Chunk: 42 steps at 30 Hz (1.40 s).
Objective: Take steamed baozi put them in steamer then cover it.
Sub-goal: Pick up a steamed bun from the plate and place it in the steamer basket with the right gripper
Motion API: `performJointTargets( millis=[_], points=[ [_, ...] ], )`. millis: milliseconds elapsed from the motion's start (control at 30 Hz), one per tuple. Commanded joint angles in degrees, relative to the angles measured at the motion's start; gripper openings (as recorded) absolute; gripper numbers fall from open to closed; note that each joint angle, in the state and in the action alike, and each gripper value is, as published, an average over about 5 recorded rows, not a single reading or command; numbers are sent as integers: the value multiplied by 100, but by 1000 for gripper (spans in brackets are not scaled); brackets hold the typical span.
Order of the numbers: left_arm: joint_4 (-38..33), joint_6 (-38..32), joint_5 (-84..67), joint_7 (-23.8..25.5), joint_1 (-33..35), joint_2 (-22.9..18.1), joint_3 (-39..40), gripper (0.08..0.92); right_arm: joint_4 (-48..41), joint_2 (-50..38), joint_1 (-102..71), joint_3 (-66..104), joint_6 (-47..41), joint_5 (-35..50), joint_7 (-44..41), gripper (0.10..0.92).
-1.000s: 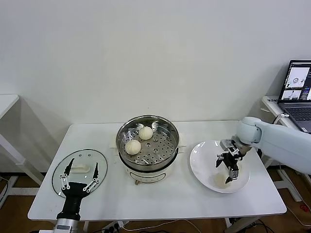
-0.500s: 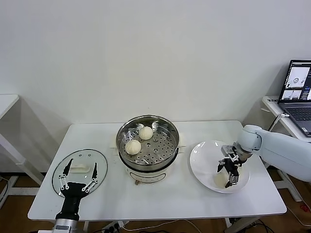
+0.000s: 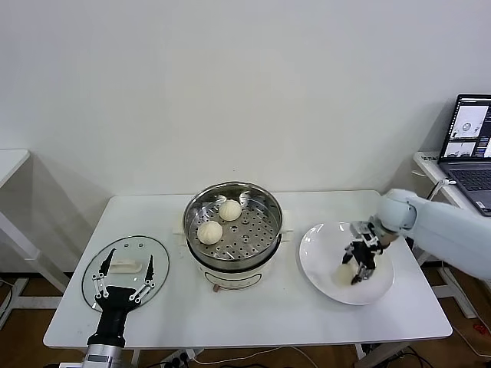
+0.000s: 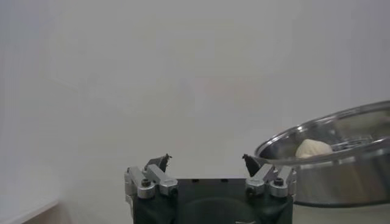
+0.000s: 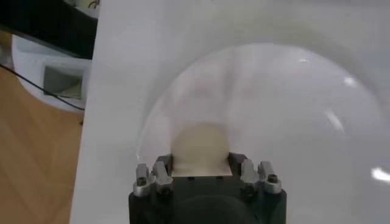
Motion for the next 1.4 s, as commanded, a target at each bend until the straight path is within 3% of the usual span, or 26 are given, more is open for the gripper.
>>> performJointTargets(
  millis=[33,367,667,1000,1400],
  points=[
    [-27,6,-2,-5,8,26,9,823,63,891,1975,-200,1220,120,-285,636],
    [-95,-17,0,-14,69,36,26,823,44,2668,2548,-180,3251,-543,-236,652],
    [-91,-22,-1,-18,59,15,27,823,524,3148,1875,-187,4718,-1883,-3,653],
    [-82,-25,-3,-17,41,-8,20,823,663,3300,1171,-150,5241,-2725,143,653],
    [-73,-54,-13,-20,40,-20,5,823,525,3424,879,-150,5316,-3018,41,653]
  ],
)
